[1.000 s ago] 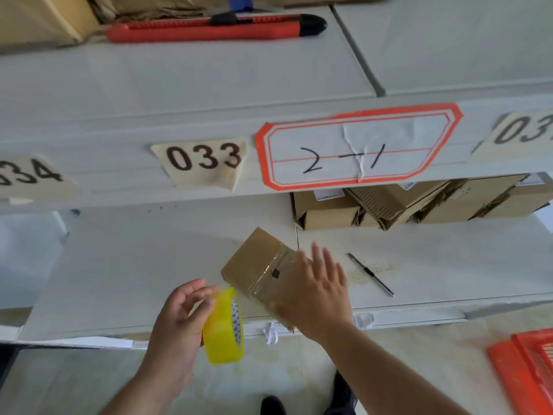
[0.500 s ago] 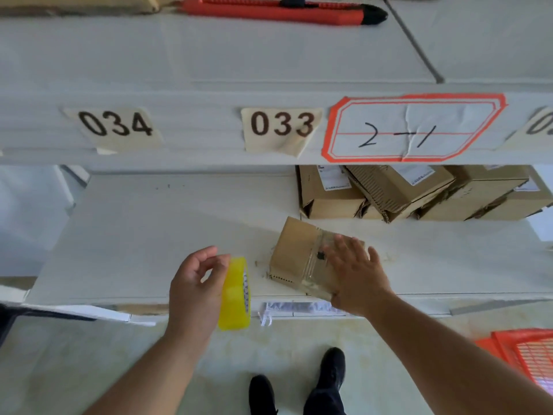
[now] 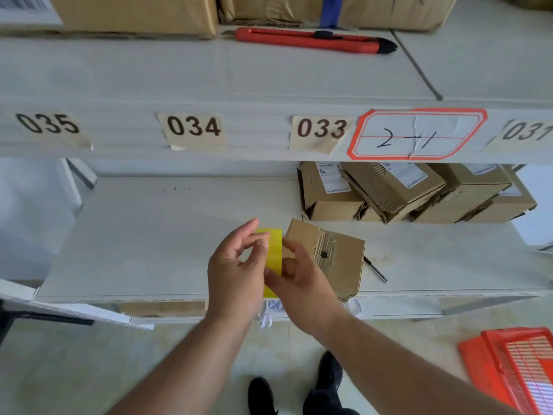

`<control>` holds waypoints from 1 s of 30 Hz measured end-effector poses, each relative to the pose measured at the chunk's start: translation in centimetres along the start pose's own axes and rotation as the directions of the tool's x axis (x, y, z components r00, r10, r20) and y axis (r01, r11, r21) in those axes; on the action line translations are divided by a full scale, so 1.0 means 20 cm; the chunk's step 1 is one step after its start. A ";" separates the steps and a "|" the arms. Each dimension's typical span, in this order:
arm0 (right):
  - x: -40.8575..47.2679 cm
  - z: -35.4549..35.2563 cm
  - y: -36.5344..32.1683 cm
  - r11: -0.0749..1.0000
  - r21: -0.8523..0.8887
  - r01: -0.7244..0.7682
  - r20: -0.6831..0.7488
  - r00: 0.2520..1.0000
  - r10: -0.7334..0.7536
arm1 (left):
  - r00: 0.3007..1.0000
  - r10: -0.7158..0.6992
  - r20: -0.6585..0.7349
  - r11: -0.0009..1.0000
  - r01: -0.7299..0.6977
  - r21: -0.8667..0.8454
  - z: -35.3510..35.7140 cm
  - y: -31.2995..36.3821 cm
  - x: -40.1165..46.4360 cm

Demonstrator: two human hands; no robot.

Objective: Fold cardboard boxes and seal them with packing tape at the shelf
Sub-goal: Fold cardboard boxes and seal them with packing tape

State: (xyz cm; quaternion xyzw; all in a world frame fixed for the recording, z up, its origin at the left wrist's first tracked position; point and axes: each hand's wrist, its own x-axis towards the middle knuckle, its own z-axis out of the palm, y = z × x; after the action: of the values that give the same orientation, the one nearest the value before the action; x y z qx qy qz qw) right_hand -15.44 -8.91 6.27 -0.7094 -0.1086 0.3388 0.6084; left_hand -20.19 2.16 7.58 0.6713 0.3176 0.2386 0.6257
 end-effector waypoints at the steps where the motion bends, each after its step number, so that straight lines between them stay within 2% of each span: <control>1: -0.01 -0.01 -0.03 1.000 0.008 0.008 -0.002 1.000 -0.008 | 1.000 0.022 0.015 0.999 -0.022 0.036 -0.02 0.02 0.01; 3: -0.02 -0.03 -0.08 1.000 0.001 0.004 0.000 1.000 -0.004 | 0.994 0.077 0.079 0.993 -0.083 0.085 -0.07 0.06 0.03; 6: -0.03 -0.06 -0.15 0.994 0.111 0.002 0.073 0.997 -0.010 | 0.968 0.172 0.182 0.982 -0.183 0.044 -0.14 0.12 0.04; 11: -0.10 -0.02 -0.22 0.969 0.236 0.069 0.113 0.989 -0.098 | 0.941 0.275 0.197 0.961 -0.270 -0.053 -0.16 0.16 0.01; 13: -0.14 -0.01 -0.25 0.965 0.247 0.087 0.109 0.987 -0.117 | 0.901 0.382 0.207 0.922 -0.388 -0.015 -0.18 0.15 0.01; 14: -0.15 -0.01 -0.26 0.964 0.254 0.081 0.108 0.988 -0.111 | 0.857 0.471 0.208 0.872 -0.489 0.038 -0.20 0.15 0.03; 17: -0.17 -0.01 -0.28 0.956 0.286 0.057 0.116 0.989 -0.094 | 0.632 0.733 0.251 0.590 -0.774 0.229 -0.26 0.13 0.09; 20: -0.19 -0.02 -0.29 0.956 0.291 0.042 0.124 0.989 -0.081 | 0.486 0.818 0.307 0.378 -0.857 0.349 -0.30 0.14 0.15; 21: -0.20 -0.02 -0.29 0.957 0.289 0.029 0.125 0.990 -0.068 | 0.484 0.817 0.313 0.351 -0.848 0.396 -0.32 0.15 0.16; 22: -0.20 -0.02 -0.28 0.958 0.286 0.017 0.126 0.991 -0.055 | 0.531 0.795 0.294 0.391 -0.818 0.421 -0.33 0.16 0.16; 23: -0.21 -0.02 -0.28 0.958 0.285 0.015 0.122 0.991 -0.052 | 0.633 0.731 0.255 0.509 -0.755 0.414 -0.35 0.19 0.15; 25: -0.21 -0.02 -0.29 0.960 0.279 0.024 0.117 0.991 -0.059 | 0.867 0.456 0.203 0.815 -0.498 0.297 -0.36 0.25 0.08; 26: -0.22 -0.02 -0.29 0.963 0.269 0.032 0.112 0.992 -0.064 | 0.916 0.321 0.240 0.893 -0.377 0.247 -0.36 0.28 0.05; 27: -0.22 -0.02 -0.30 0.967 0.252 0.041 0.110 0.991 -0.071 | 0.920 0.238 0.310 0.919 -0.317 0.236 -0.36 0.30 0.03; 30: -0.23 -0.02 -0.32 0.980 0.181 0.080 0.123 0.987 -0.104 | 0.864 0.080 0.498 0.906 -0.271 0.324 -0.32 0.35 0.00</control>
State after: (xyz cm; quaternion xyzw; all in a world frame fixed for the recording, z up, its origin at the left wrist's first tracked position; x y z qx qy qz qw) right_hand -16.95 -10.24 13.79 -0.6234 -0.1510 0.3645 0.6750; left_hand -23.79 6.45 15.08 0.8446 0.1318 0.0577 0.5158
